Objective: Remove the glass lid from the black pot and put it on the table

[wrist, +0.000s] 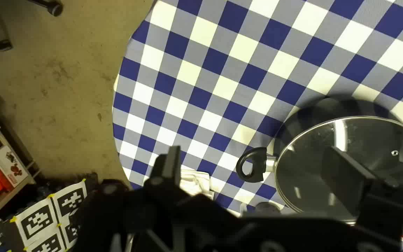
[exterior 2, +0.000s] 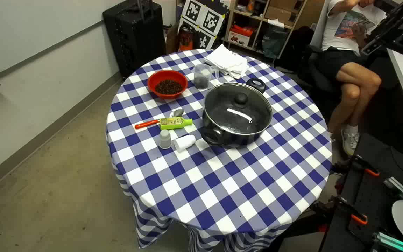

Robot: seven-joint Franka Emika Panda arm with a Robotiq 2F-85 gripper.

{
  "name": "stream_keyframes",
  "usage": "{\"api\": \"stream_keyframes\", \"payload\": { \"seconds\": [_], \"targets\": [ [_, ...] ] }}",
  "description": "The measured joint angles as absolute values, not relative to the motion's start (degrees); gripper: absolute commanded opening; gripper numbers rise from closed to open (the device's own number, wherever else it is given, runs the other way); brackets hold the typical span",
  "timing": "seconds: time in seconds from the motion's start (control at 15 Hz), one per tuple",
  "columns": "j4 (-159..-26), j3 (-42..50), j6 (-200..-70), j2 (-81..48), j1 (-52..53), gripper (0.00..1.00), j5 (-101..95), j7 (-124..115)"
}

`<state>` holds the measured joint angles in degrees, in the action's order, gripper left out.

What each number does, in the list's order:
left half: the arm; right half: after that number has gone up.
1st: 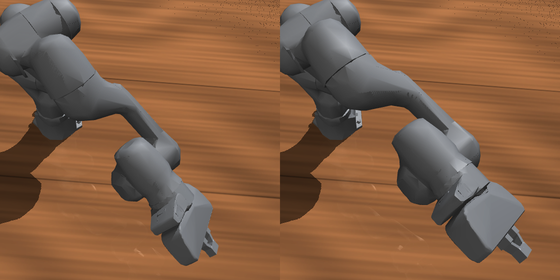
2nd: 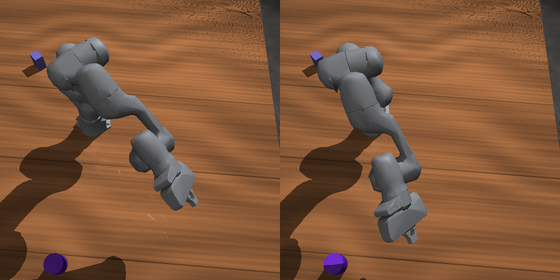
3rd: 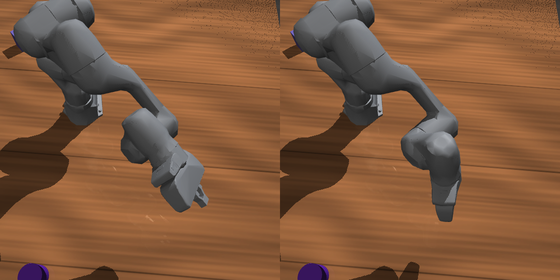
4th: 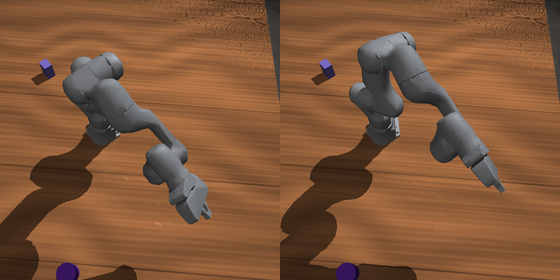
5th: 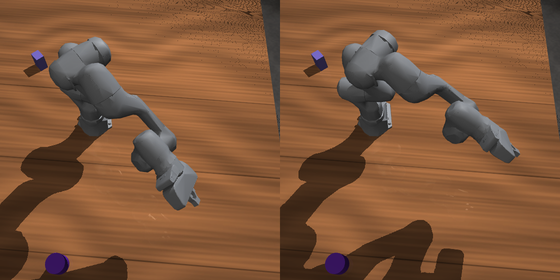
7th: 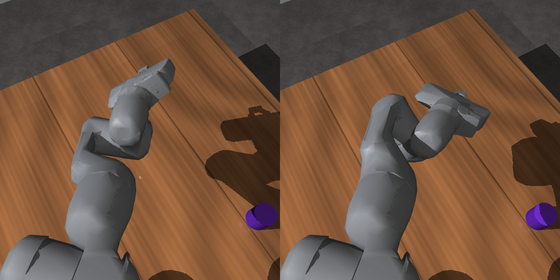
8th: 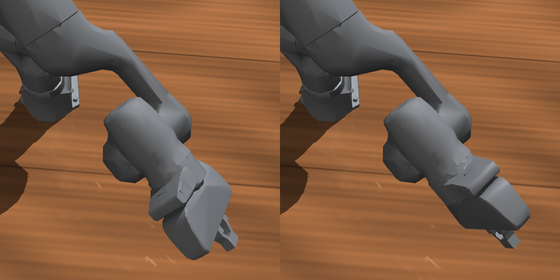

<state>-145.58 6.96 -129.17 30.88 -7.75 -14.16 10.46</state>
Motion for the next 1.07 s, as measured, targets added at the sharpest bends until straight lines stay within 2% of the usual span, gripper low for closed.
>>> {"api": "stream_keyframes", "payload": {
  "seconds": [0.47, 0.8, 1.07],
  "targets": [
    [-143.00, 6.62, -131.39, 26.61, -6.31, 1.00, -14.14, 11.12],
    [-131.55, 6.39, -135.50, 11.79, -1.08, 1.00, -10.17, 17.03],
    [-119.25, 5.45, -133.30, -1.47, 1.12, 1.00, 3.30, 27.12]
  ]
}}
